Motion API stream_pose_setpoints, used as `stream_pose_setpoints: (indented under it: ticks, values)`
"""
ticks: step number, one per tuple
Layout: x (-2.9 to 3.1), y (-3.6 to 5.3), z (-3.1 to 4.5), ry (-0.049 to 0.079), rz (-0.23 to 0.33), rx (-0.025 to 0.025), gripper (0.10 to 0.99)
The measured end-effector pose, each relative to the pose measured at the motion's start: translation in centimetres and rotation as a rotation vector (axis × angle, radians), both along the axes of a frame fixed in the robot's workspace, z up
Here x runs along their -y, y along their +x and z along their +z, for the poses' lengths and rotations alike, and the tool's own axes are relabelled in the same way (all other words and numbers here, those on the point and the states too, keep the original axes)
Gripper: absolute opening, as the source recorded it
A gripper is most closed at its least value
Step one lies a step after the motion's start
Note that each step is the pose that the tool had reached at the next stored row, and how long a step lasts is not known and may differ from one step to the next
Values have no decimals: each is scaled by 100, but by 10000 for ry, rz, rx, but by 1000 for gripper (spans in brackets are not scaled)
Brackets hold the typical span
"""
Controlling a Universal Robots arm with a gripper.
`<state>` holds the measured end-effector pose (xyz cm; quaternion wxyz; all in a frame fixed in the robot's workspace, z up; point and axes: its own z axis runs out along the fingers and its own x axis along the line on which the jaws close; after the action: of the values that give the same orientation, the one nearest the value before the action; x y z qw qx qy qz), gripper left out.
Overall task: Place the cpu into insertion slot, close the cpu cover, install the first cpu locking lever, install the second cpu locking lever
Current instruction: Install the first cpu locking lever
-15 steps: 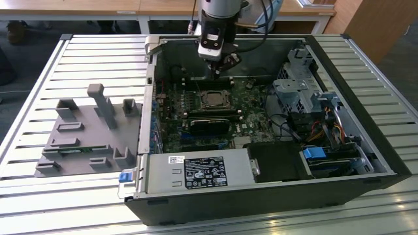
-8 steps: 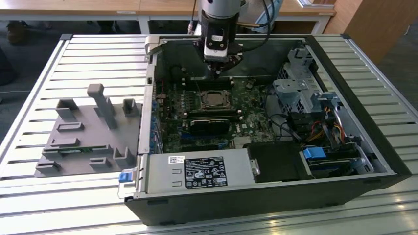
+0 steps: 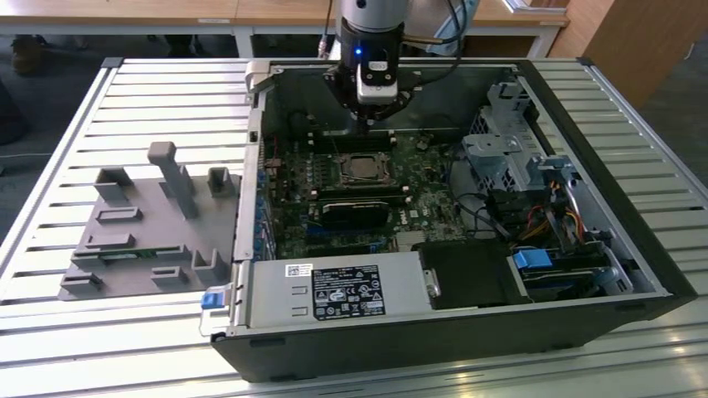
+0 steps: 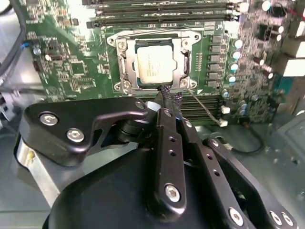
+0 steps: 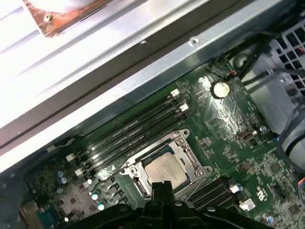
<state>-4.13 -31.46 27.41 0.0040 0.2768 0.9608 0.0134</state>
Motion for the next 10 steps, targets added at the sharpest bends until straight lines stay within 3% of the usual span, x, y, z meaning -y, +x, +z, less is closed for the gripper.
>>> stream_pose_setpoints:
  ticks: [10]
  values:
    - [0,0,-5,0,1814,0,118]
